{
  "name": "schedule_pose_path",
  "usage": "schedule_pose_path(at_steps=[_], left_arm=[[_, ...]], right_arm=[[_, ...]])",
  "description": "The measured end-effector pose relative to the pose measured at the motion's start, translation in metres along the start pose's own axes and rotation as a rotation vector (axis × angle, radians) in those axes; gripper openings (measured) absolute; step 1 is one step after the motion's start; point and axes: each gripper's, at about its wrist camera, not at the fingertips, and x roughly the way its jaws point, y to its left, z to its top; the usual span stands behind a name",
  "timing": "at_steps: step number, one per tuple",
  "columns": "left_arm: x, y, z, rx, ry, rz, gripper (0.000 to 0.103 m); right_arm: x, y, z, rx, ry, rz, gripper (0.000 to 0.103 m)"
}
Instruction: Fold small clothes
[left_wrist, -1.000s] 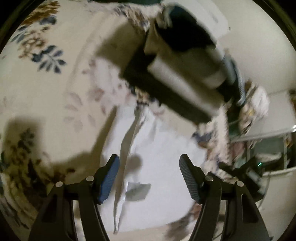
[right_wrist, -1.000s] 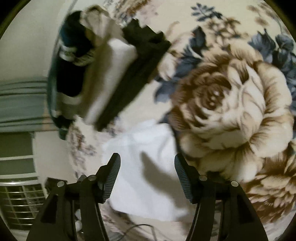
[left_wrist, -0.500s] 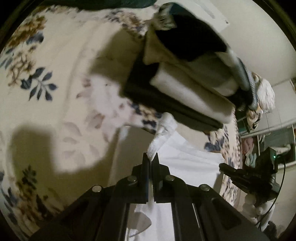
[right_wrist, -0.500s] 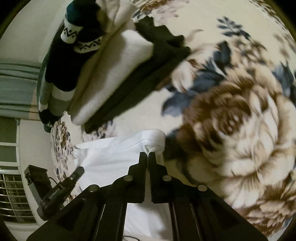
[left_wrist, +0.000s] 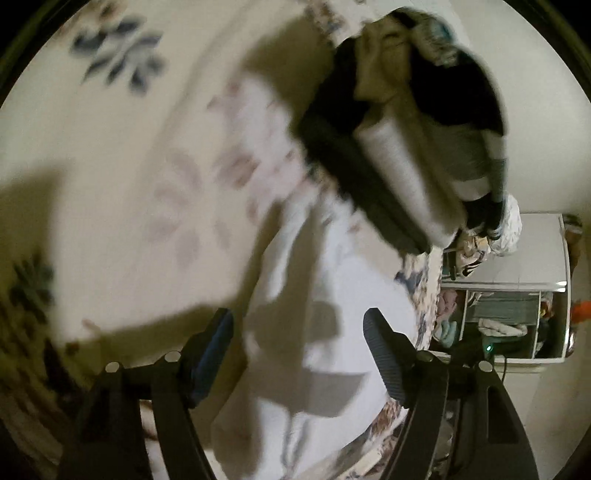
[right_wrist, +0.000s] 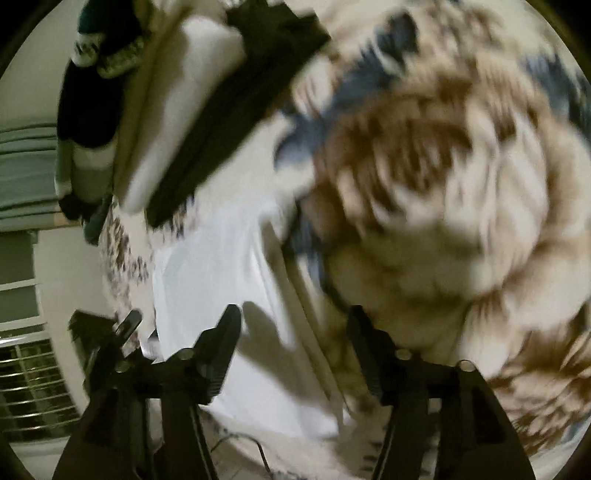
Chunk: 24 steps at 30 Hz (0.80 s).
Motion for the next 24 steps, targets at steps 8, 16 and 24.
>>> schedule_pose_path(at_steps=[8,16,24], left_arm=[[0.044,0.008,-0.005,-0.068,0.084,-0.171,0.071],[0.028,-0.025,-0.018,0.02,-0.018,-0.134,0.021],[-0.03,-0.099,-0.024,0.091,-0.091,-0.109,0.02]], right_arm=[[0.056,-0.025,-0.015,0.052,0.12,0.289,0.069],[0.058,-0.008,-0.014,0.014,0.123,0.299,0.016],[-0.006,0.052,-0.023,-0.088,0.084,0.284,0.013]])
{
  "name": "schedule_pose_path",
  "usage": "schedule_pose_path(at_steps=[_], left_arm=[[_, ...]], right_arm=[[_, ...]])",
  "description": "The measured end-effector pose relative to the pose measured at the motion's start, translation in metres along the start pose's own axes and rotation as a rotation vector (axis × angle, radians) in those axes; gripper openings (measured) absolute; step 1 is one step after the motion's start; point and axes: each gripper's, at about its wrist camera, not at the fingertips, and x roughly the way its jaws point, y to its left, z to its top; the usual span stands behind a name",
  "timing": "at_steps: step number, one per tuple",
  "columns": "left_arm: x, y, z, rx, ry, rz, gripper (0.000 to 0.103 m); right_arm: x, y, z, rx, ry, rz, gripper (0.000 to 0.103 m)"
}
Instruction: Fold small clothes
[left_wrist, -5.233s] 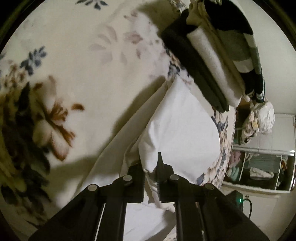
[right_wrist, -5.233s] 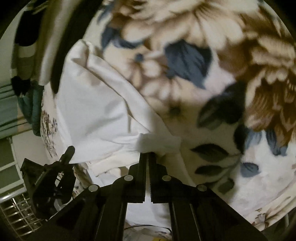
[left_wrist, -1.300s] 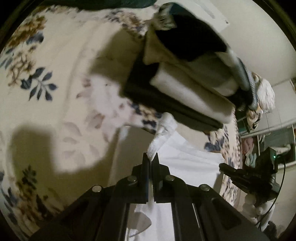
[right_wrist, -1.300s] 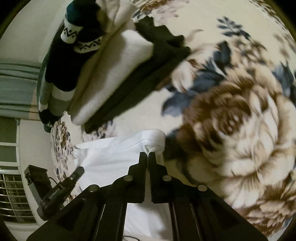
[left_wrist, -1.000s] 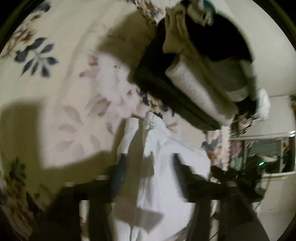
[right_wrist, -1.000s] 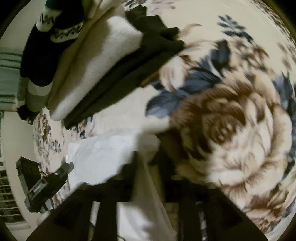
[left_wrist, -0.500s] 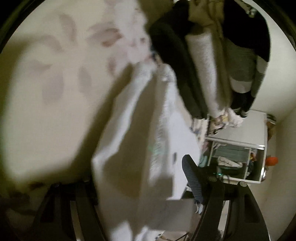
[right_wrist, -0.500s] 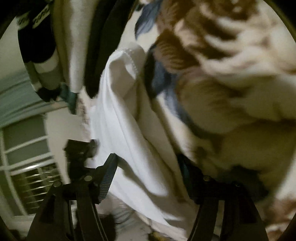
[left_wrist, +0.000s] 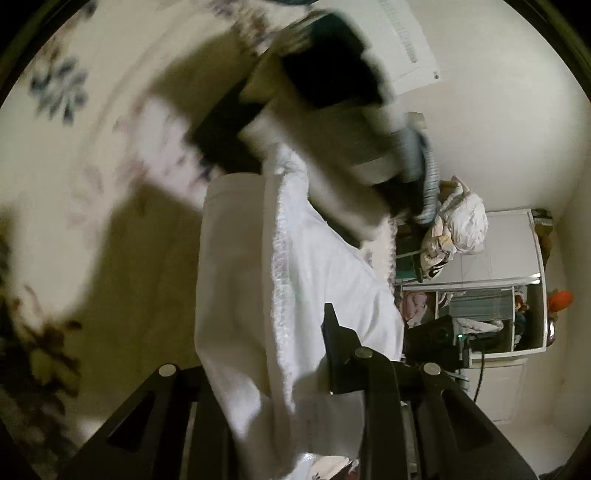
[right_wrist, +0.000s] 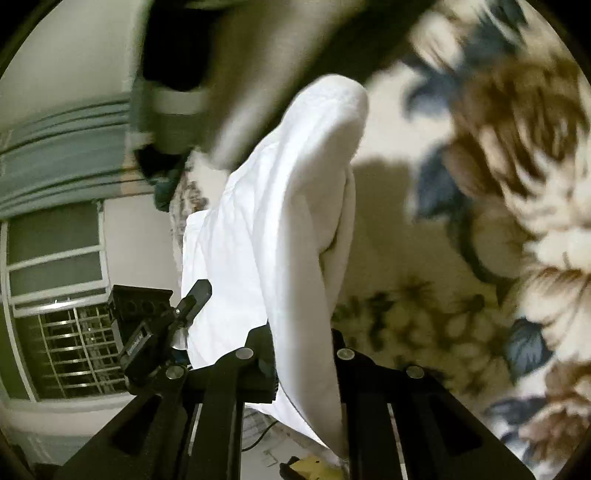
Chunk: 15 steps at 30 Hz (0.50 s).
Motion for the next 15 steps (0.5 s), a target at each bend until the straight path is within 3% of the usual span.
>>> schedule_pose_path(at_steps=[6,11,15], left_arm=[[-0.028,-0.085,0.05,0.081,-0.059,-0.025,0.021],[-0.017,-0.128,0.125,0.13,-0.102,-0.005,0.021],[0.01,-0.135,0.182,0.136,-0.109,0.019,0.021]], right_arm=[[-0.07,0.095,0.022,-0.102,-0.064,0.0,0.013],[-0.095,0.164,0.087,-0.159,-0.128,-0.037,0.013],[-0.093,0.195,0.148,-0.161,-0.151,-0.067,0.013]])
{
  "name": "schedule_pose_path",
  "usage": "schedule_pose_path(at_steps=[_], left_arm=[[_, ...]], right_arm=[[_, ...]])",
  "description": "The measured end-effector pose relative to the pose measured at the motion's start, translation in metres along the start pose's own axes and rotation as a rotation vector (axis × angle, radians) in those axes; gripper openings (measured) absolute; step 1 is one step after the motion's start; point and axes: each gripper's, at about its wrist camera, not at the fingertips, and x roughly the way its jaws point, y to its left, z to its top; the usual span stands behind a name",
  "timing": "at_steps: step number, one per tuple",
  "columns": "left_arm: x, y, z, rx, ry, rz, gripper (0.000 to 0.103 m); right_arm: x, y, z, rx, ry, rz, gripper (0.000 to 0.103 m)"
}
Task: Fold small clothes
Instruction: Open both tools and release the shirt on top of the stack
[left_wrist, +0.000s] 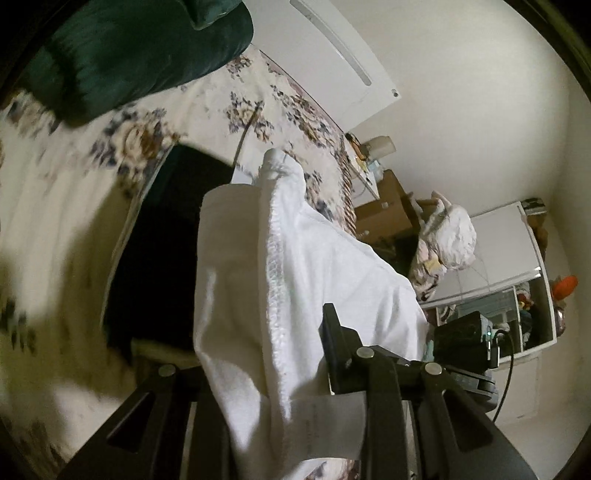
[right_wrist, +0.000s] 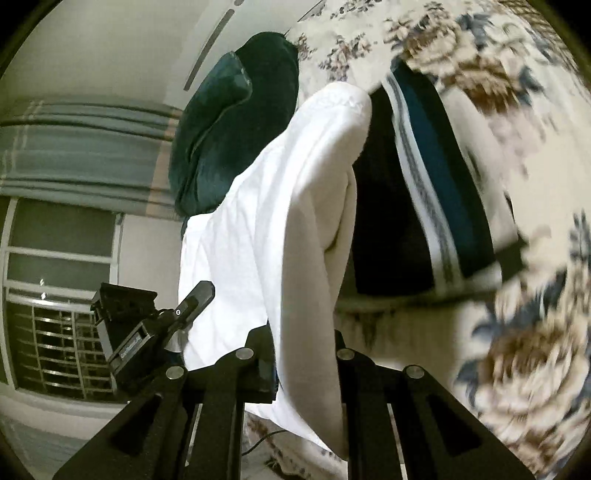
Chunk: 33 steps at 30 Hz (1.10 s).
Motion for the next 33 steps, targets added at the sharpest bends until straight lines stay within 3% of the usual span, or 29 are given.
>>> schedule_pose_path(at_steps=[4,6,9,12,14,16,19,21,23,24,28,33], left_arm=[[0.034,0.006,0.034,0.038,0.018,0.065,0.022],[0.05,0.015,0.042,0.052,0.04,0.133,0.025],[0.06,0.018,0.043,0.071,0.063,0.231,0.025],[0.05,0.013,0.035,0.118,0.037,0.305,0.025],[0.042,0.005,0.033,0.161,0.005,0.384,0.032],[0.029,-0.004,0.028,0.203,-0.033,0.452,0.038],[0.014,-0.016,0.02,0.246,-0.086,0.543,0.053],[0.004,-0.024,0.013,0.275,-0.133,0.595,0.085],[-0.004,-0.033,0.003,0.302,-0.164,0.634,0.1],[-0.007,-0.038,-0.003,0.314,-0.159,0.656,0.102],[-0.015,-0.058,-0.026,0.348,-0.153,0.741,0.103],[-0.035,-0.093,-0.057,0.389,-0.156,0.729,0.103]], right_arm=[[0.026,0.004,0.066,0.006,0.005,-0.059,0.013],[0.04,0.001,0.086,0.004,0.017,-0.103,0.013],[0.055,-0.003,0.098,-0.005,0.053,-0.16,0.014],[0.059,-0.008,0.099,-0.014,0.065,-0.213,0.018],[0.057,-0.01,0.092,-0.026,0.052,-0.26,0.024],[0.052,-0.003,0.087,-0.067,0.024,-0.352,0.038],[0.037,0.015,0.072,-0.147,-0.037,-0.479,0.069],[0.026,0.029,0.058,-0.207,-0.088,-0.581,0.101],[0.016,0.043,0.041,-0.264,-0.129,-0.698,0.103],[0.011,0.05,0.03,-0.283,-0.145,-0.762,0.103],[-0.008,0.066,-0.008,-0.306,-0.198,-0.905,0.103],[-0.046,0.095,-0.052,-0.326,-0.295,-0.989,0.103]])
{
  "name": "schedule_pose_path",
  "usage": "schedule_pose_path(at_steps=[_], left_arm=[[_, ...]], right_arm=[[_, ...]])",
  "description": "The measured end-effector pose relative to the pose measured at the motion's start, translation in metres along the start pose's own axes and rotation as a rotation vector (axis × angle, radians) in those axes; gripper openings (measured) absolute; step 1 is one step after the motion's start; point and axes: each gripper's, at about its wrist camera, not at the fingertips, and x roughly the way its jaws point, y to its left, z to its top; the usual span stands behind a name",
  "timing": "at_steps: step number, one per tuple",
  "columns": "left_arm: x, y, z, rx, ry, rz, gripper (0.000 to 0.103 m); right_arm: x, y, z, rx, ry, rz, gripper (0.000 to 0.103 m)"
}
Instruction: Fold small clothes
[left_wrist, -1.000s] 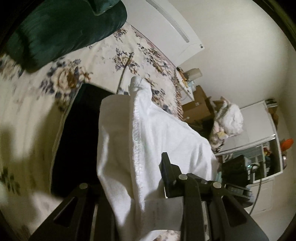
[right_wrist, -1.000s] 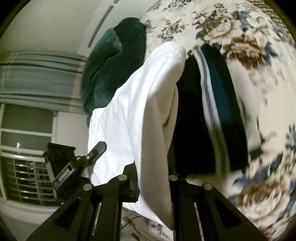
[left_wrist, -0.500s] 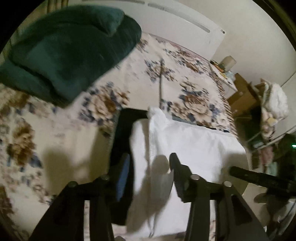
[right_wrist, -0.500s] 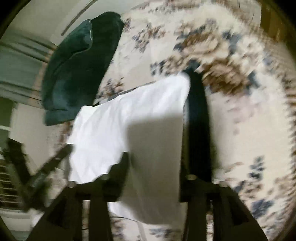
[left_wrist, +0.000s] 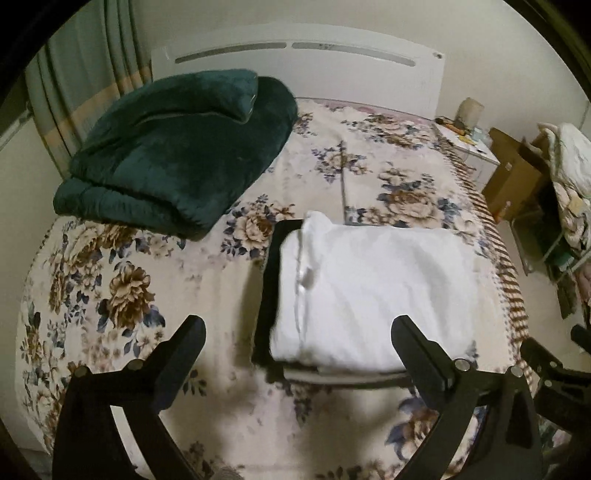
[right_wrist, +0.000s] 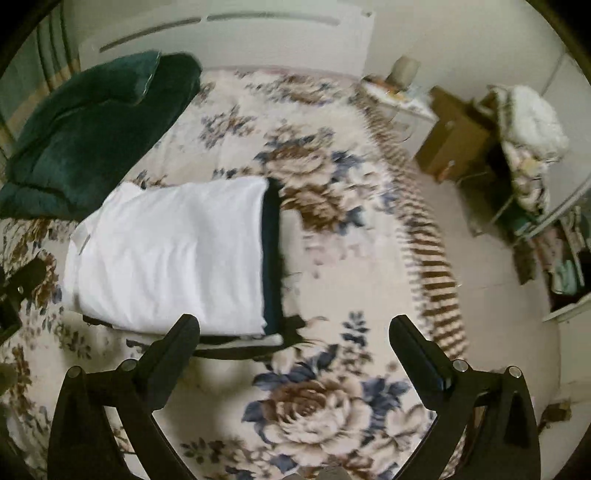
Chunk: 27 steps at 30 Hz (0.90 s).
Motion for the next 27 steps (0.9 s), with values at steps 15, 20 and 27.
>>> schedule_pose_path(at_steps=[15,20,27], left_arm=[[-0.184,-0.034,-0.034,0.045,-0.147,-0.001,0.103],[-0.238,-0.036,-0.05,0.048,-0.192,-0.008,0.103],[-0.302,-0.034,-0.065,0.043,-0.253,-0.006,0.103]], right_arm=[[-0.215,-0.048,-0.06,0.068,-0.215,-0.047,0.103],[-0.285,-0.057,-0.086,0.062,-0.286,-0.032,0.103],[-0.374,-0.069,-0.124,0.067,-0.37,-0.014,0.103]])
